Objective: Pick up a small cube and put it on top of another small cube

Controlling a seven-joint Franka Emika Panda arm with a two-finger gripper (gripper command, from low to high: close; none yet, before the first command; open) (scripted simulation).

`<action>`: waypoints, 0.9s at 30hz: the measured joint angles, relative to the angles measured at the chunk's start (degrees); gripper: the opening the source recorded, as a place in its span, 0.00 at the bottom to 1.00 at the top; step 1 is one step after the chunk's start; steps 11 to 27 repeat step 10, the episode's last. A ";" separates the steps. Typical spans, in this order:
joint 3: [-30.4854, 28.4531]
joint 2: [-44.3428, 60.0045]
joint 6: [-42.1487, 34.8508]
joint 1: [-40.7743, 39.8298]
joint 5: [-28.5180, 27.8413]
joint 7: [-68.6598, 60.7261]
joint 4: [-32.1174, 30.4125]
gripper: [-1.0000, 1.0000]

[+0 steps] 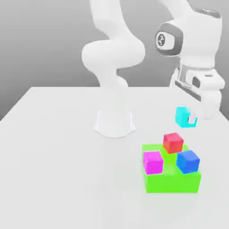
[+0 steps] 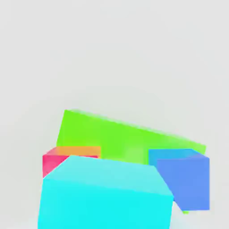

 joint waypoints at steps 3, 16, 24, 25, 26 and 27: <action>0.20 1.61 4.06 0.28 1.15 0.43 -2.48 0.00; 0.97 10.30 14.86 -0.04 1.24 0.73 -4.62 1.00; 0.97 10.30 14.86 -0.04 1.24 0.73 -4.62 1.00; 0.97 10.30 14.86 -0.04 1.24 0.73 -4.62 1.00; 0.97 10.30 14.86 -0.04 1.24 0.73 -4.62 1.00; 0.97 10.30 14.86 -0.04 1.24 0.73 -4.62 1.00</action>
